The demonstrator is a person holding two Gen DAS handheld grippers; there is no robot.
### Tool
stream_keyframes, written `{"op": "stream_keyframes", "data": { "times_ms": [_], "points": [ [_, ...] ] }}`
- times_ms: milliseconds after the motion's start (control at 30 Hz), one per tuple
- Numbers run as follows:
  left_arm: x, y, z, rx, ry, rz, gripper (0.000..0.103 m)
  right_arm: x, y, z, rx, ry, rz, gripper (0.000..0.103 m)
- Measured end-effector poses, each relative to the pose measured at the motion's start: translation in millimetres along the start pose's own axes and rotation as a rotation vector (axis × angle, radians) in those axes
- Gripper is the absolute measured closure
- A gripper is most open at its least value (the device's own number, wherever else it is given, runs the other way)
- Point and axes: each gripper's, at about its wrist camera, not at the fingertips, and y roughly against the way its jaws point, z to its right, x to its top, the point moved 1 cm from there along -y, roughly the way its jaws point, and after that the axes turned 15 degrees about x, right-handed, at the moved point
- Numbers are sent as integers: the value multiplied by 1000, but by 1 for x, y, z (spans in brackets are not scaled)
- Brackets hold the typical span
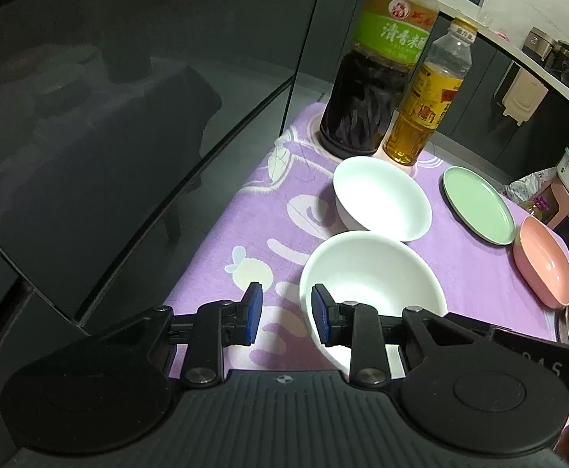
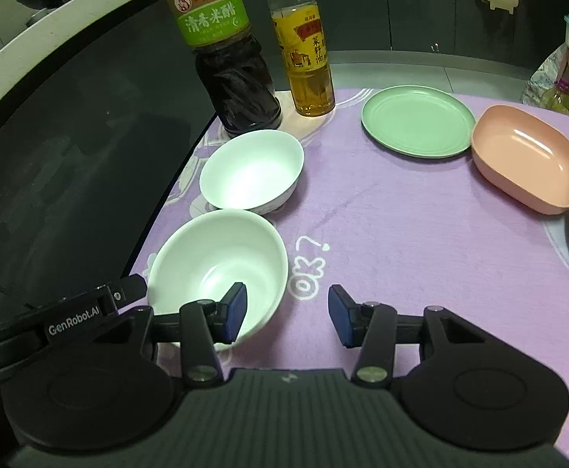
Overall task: Organize plates and bowls
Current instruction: 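Grasp the rim of the large white bowl with the left tool, then carry the large white bowl with the left tool and lower it into the black bowl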
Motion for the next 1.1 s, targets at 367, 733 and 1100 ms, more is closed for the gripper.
{"op": "stream_keyframes", "data": {
  "times_ms": [367,733,1100],
  "points": [
    [1,-24,17,-31,-23,-42,77,6,-23,11,-10,-36,-34,55],
    [-6,-37,27,-37,-69,-55,92,0,-46,13,7,-28,-90,93],
    [-12,9,25,-70,-80,35,94,-7,-6,-2,-5,39,8,92]
  ]
}}
